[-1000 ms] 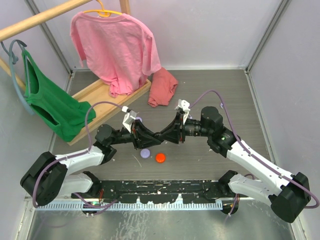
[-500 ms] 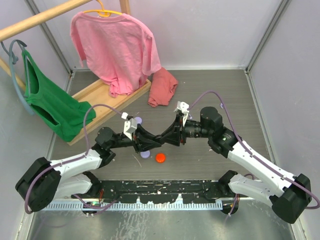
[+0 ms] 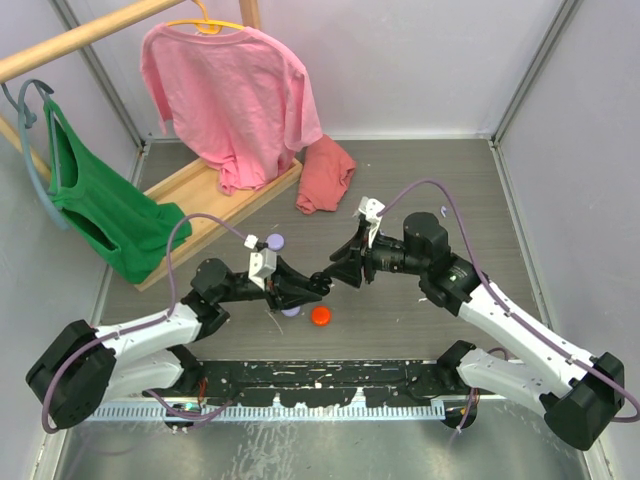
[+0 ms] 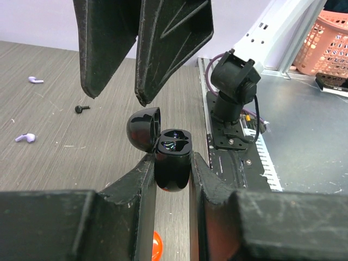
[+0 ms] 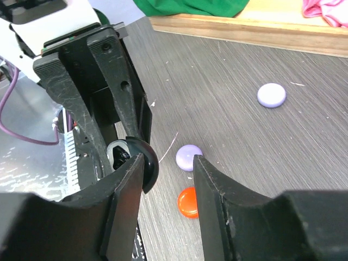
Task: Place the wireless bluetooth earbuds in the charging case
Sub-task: Open the charging case, then pick up the earbud from the center of the board.
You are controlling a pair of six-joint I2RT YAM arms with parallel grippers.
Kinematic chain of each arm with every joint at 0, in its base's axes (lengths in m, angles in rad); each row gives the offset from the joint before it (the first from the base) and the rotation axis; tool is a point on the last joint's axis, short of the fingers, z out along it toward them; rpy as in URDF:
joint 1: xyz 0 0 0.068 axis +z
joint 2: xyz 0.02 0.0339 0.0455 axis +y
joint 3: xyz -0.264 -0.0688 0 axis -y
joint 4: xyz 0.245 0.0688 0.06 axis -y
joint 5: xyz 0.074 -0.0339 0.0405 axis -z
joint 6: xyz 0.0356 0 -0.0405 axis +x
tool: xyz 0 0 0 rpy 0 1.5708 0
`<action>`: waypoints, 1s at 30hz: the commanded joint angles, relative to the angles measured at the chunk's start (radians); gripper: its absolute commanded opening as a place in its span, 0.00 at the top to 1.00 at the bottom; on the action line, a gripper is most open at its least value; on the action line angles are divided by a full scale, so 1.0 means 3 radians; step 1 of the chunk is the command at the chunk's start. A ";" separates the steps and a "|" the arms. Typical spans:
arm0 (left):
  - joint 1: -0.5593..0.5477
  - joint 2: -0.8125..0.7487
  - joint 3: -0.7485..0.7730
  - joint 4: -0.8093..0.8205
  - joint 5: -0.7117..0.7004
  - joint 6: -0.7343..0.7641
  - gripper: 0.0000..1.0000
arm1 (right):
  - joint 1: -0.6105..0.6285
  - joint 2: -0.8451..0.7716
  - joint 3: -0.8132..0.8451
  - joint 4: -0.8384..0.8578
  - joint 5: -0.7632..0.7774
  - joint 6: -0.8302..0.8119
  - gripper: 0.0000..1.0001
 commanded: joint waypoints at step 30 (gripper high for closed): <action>-0.0012 -0.0530 -0.0462 -0.0633 -0.1848 0.0217 1.00 | -0.1555 0.0295 -0.0072 -0.1672 0.3372 0.1534 0.22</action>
